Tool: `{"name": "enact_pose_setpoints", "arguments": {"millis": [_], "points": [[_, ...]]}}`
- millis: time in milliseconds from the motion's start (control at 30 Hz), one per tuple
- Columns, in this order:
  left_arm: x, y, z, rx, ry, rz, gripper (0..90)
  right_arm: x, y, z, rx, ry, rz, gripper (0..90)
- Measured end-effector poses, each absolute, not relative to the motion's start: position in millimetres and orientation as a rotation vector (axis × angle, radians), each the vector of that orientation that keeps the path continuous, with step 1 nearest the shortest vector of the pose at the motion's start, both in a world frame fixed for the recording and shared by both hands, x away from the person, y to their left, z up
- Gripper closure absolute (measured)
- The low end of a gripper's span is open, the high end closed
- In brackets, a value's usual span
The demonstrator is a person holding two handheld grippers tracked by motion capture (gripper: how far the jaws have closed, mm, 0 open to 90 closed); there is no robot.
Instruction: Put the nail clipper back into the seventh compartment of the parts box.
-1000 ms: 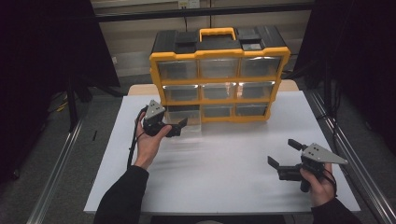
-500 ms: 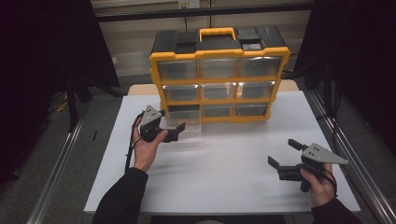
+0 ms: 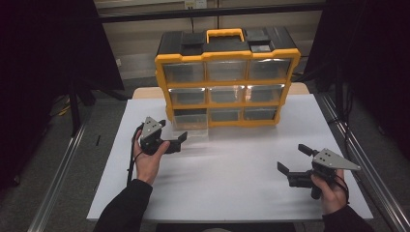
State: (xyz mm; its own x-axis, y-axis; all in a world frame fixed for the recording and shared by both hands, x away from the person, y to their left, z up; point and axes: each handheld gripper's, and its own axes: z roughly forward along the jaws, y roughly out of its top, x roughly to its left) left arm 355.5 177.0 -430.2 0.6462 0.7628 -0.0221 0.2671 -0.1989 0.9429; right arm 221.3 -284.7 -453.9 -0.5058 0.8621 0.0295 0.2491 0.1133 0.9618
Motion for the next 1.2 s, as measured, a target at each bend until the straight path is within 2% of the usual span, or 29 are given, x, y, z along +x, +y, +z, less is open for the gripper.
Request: {"name": "enact_pose_setpoints", "arguments": {"millis": [567, 767, 1200], "points": [[315.1, 189.4, -450.1, 1.768, 0.774, 0.599, 4.0, 221.3, -284.3, -454.0, 1.078, 1.842, 1.41, 0.5], [309.4, 195.2, -452.8, 1.731, 0.796, 0.531, 4.5, 221.5, -284.2, -454.0, 1.077, 1.839, 1.406, 0.5], [294.5, 207.7, -455.4, 1.707, 0.83, 0.54, 3.5, 222.7, -283.8, -453.8, 1.083, 1.833, 1.402, 0.5]]}}
